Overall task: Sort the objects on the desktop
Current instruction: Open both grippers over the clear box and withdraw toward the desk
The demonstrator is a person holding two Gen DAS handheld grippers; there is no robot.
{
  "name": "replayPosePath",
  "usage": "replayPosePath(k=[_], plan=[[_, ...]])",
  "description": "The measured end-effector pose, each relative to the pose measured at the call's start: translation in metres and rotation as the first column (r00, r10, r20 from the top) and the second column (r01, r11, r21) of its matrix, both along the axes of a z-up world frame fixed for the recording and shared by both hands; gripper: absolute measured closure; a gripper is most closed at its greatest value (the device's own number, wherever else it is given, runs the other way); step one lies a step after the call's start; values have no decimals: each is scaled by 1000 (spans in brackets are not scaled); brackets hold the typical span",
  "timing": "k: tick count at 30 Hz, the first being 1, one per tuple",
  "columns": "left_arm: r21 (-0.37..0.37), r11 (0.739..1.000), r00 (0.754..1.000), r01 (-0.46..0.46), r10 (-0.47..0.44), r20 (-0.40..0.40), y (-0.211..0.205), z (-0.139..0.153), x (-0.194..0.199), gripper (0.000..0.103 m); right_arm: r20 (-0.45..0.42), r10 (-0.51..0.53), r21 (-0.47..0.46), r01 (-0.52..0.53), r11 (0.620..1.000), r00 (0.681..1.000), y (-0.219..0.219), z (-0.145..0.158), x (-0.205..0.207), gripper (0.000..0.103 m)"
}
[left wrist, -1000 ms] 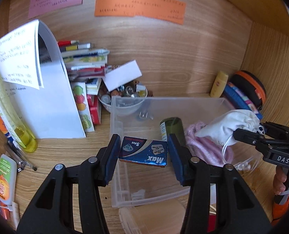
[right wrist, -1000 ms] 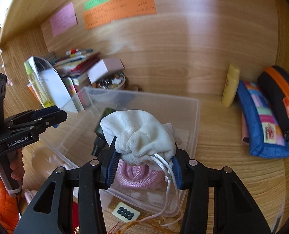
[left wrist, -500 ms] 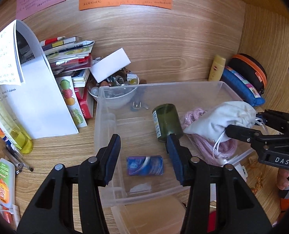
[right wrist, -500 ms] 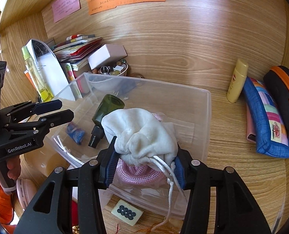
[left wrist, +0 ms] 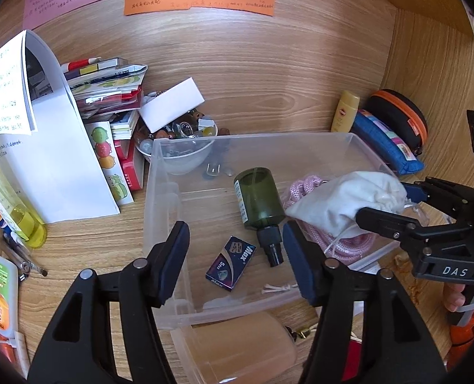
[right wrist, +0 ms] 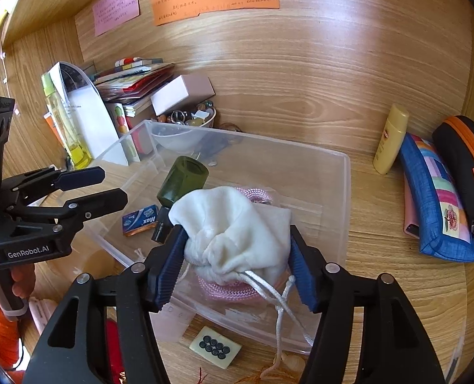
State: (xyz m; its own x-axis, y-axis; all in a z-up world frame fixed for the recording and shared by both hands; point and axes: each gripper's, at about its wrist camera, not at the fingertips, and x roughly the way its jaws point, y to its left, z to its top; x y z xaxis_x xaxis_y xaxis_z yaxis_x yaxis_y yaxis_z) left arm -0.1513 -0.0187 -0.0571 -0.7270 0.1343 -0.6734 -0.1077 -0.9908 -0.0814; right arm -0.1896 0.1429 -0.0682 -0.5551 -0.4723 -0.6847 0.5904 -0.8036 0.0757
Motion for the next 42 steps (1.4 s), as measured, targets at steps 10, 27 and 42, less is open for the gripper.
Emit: replayPosePath(k=[10,27,42], plan=[[53,997,996,-59,62,-70,-16,39,25,30,-142,-36,-41,30,999,989,18,39,28,25],[38,990,979,-133,137,-151,-44,61,106,8,-187,-107,-45,101,994,977,58,50,78,21],[22,998,996,-65,66,-59,-17,16,143,8,-112,-189,26,193,981,975,93,16,103,21]])
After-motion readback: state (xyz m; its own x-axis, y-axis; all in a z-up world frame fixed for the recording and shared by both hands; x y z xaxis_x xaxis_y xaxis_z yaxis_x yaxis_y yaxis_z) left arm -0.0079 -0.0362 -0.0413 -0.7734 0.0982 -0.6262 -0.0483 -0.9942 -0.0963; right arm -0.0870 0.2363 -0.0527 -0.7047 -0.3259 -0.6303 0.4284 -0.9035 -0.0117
